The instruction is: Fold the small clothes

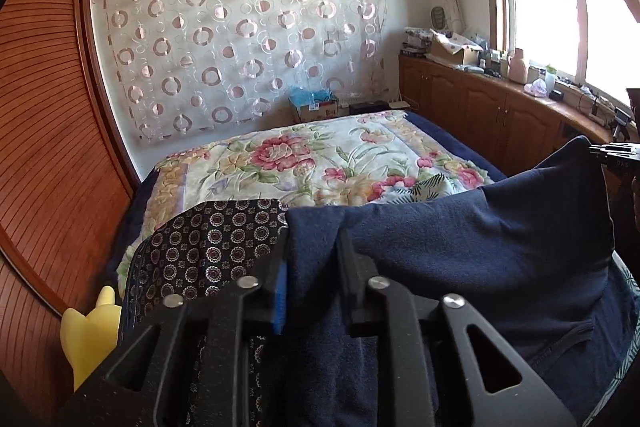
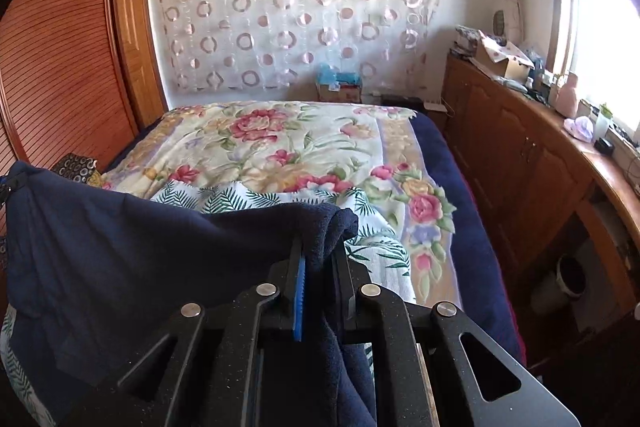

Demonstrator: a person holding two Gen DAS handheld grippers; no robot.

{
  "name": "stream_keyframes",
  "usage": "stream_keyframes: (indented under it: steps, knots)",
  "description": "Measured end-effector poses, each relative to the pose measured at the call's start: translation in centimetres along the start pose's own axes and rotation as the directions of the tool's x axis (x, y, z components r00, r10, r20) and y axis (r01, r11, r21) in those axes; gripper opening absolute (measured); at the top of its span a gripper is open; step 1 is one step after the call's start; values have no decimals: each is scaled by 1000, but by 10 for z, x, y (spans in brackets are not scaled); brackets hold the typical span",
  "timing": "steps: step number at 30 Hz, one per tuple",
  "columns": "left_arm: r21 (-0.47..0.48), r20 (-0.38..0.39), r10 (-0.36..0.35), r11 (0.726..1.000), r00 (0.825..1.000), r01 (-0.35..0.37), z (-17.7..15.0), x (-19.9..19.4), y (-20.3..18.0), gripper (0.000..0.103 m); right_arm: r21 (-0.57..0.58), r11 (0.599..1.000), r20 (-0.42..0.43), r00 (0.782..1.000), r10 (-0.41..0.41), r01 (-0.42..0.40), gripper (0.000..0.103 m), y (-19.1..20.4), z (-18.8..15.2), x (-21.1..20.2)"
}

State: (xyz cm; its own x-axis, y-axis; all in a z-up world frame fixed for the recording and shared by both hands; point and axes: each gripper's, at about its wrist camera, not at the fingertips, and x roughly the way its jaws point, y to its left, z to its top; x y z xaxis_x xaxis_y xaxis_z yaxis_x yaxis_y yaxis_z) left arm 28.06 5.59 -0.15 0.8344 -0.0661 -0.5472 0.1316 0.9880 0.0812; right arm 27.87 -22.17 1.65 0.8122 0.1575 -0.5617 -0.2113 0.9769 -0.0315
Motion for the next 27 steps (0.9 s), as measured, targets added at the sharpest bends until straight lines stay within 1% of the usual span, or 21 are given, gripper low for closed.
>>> stream_keyframes:
  steps: [1, 2, 3, 4, 5, 6, 7, 8, 12, 14, 16, 20, 22, 24, 27]
  knots:
    - [-5, 0, -2, 1000, 1000, 2, 0, -1, 1, 35, 7, 1000, -9, 1000, 2, -2, 16, -2, -1, 7]
    - [-22, 7, -24, 999, 1000, 24, 0, -6, 4, 46, 13, 1000, -16, 1000, 5, -5, 24, -4, -3, 9]
    - [-39, 9, -44, 998, 999, 44, 0, -10, 6, 53, 14, 1000, -16, 1000, 4, -3, 29, -4, -4, 6]
    - [-50, 5, -48, 998, 999, 49, -1, -14, 7, 58, 11, 1000, -15, 1000, 4, -4, 36, -6, -6, 6]
    - [-52, 1, -46, 998, 999, 46, -2, -20, 8, 70, 10, 1000, -13, 1000, 6, -6, 43, -5, -8, 3]
    - [-50, 6, -47, 998, 999, 48, -4, -24, 8, 78, 10, 1000, -11, 1000, 10, -10, 46, -3, -9, -4]
    - [-38, 18, -59, 998, 998, 60, -9, -35, 5, 79, 8, 1000, -13, 1000, 14, -14, 49, -3, -14, -3]
    - [-31, 20, -66, 997, 998, 66, -12, -39, 2, 80, 4, 1000, -15, 1000, 20, -20, 49, -2, -18, -6]
    - [-24, 3, -77, 997, 997, 77, -36, -61, -8, 80, -23, 998, -34, 998, 62, -62, 50, 1, -42, -21]
    - [-25, -10, -85, 996, 996, 85, -55, -71, -15, 80, -13, 997, -49, 996, 81, -81, 50, 1, -57, -26]
    - [-19, -22, -102, 995, 995, 101, -69, -76, -22, 80, 9, 995, -64, 993, 101, -100, 50, -3, -75, -34]
    - [-18, -49, -131, 991, 990, 130, -98, -83, -38, 80, 53, 992, -106, 987, 119, -113, 50, -17, -100, -43]
    - [-9, -83, -129, 992, 988, 128, -113, -84, -48, 80, 77, 992, -126, 985, 114, -105, 50, -27, -114, -48]
    - [-6, -97, -136, 991, 986, 136, -123, -85, -55, 80, 91, 991, -145, 983, 111, -99, 50, -36, -124, -52]
    - [-25, -128, -154, 988, 980, 152, -135, -84, -61, 80, 115, 989, -167, 979, 113, -94, 50, -47, -134, -59]
